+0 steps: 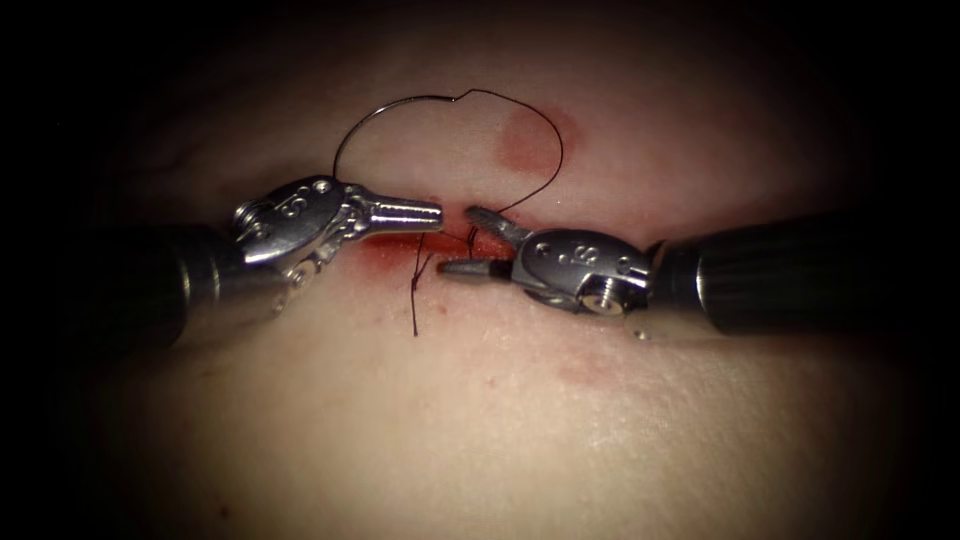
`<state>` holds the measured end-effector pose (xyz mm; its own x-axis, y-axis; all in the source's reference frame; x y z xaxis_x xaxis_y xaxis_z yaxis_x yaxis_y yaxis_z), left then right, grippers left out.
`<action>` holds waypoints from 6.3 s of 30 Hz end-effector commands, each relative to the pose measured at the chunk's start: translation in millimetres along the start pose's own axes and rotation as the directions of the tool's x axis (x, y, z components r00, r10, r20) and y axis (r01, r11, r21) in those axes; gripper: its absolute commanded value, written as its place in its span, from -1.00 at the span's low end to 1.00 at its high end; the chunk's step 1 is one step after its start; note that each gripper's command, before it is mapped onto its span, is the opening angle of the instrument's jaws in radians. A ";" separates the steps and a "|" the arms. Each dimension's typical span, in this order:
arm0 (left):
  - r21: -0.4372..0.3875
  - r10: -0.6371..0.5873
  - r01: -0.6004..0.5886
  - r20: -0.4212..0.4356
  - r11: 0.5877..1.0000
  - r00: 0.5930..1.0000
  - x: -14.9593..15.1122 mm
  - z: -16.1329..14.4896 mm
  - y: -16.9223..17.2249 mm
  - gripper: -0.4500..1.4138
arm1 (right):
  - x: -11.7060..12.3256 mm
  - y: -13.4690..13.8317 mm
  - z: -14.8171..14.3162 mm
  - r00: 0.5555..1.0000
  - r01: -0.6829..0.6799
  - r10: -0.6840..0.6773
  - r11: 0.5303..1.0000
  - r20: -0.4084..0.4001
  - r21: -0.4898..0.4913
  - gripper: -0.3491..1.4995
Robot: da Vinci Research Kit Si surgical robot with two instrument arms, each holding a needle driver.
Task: Wound Closure
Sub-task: Use the right gripper to cut the short suture end, then grab the long suture with the left gripper and use the right gripper to cut it.
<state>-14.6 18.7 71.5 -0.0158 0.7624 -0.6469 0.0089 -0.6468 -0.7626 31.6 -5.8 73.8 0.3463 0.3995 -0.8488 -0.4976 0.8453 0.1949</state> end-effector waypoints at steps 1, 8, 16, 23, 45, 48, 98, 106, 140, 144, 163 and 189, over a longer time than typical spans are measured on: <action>-0.002 -0.001 0.001 0.000 1.000 1.000 -0.5 0.6 -0.4 -1.00 | -0.1 -0.6 1.8 1.000 0.014 -0.014 1.000 -0.007 0.002 0.83; -0.007 0.001 -0.001 0.003 1.000 1.000 -0.8 0.2 0.1 -1.00 | -0.3 -0.7 4.2 1.000 0.029 -0.029 0.999 0.012 0.014 0.85; -0.007 0.002 -0.002 0.009 1.000 1.000 -0.9 0.3 0.2 -1.00 | -0.1 -0.8 5.5 0.999 0.039 -0.039 0.999 0.009 0.011 0.85; -0.012 0.001 -0.001 0.008 1.000 1.000 -0.8 0.3 0.2 -1.00 | -1.2 -1.3 5.8 0.998 0.056 -0.057 0.998 0.021 0.017 0.85; -0.020 0.009 -0.008 0.018 1.000 1.000 0.2 1.0 1.0 -1.00 | -0.9 -0.8 6.1 0.998 0.052 -0.052 0.999 0.026 0.016 0.78; -0.025 0.008 -0.008 0.021 1.000 1.000 0.2 1.0 1.1 -1.00 | -0.9 -0.7 6.0 0.998 0.052 -0.052 0.999 0.026 0.017 0.62; 0.050 0.109 -0.132 0.317 0.990 0.942 -13.7 -15.0 6.6 0.06 | 1.0 -6.3 -10.3 0.995 0.021 -0.012 0.995 -0.099 0.093 0.98; 0.136 0.137 -0.236 0.507 0.962 0.851 -16.0 -15.8 2.4 0.17 | 1.7 -6.3 -10.4 0.995 0.010 -0.001 0.995 -0.096 0.095 0.98; 0.140 0.119 -0.164 0.286 0.976 0.951 -3.3 -6.8 -3.6 -0.03 | 1.6 -6.2 -12.2 0.996 0.012 -0.003 0.995 -0.090 0.101 0.98; 0.142 0.099 -0.141 0.268 0.980 0.958 -1.1 -2.9 -3.9 -0.03 | 1.5 -6.3 -12.2 0.996 0.013 -0.004 0.995 -0.089 0.099 0.98; 0.171 -0.045 -0.003 0.277 0.985 0.960 -5.4 14.6 -10.1 -0.03 | -0.4 -6.7 -14.4 1.000 0.011 -0.009 0.995 -0.023 0.096 0.98; 0.334 -0.055 -0.049 0.295 0.941 0.954 -6.3 13.4 -17.2 0.08 | -0.9 -6.4 -16.6 1.000 0.004 -0.005 0.997 0.013 0.072 0.98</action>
<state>-27.6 24.5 88.6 -0.3193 0.7563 -0.5710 -0.3306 -0.6536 -0.6808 20.7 -16.7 64.7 0.3601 0.3975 -0.8440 -0.4392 0.8704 0.2226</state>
